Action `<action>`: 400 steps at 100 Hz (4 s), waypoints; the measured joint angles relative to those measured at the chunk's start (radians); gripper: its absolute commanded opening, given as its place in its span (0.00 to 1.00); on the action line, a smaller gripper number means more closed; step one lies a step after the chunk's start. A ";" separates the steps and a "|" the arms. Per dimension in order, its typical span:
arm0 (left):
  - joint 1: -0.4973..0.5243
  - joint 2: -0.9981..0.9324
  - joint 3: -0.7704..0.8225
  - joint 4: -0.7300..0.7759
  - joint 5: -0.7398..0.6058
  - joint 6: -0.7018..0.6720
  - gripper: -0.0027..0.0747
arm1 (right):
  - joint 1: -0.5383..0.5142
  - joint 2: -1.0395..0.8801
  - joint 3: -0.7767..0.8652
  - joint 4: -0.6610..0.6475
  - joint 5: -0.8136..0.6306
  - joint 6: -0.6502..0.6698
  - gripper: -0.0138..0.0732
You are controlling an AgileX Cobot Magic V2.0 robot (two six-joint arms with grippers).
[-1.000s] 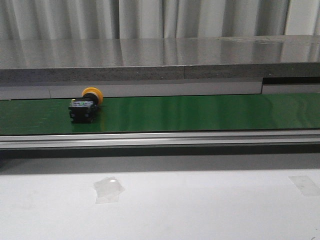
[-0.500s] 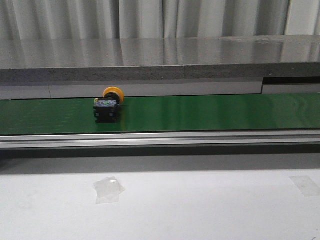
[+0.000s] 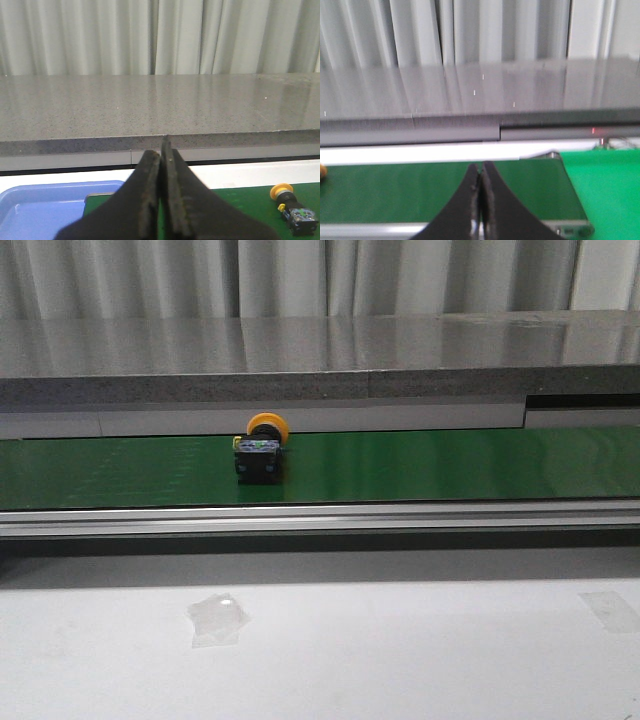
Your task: Move button from left to right
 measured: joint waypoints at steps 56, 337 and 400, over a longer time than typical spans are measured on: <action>0.000 0.000 0.000 0.000 0.000 0.000 0.01 | 0.000 0.609 -0.431 0.005 0.462 0.000 0.08; 0.000 0.000 0.001 -0.001 0.000 0.000 0.01 | 0.195 1.679 -0.988 0.107 0.456 -0.253 0.63; 0.000 0.000 0.001 -0.001 0.000 0.001 0.01 | 0.095 1.628 -1.162 0.000 0.622 -0.256 0.41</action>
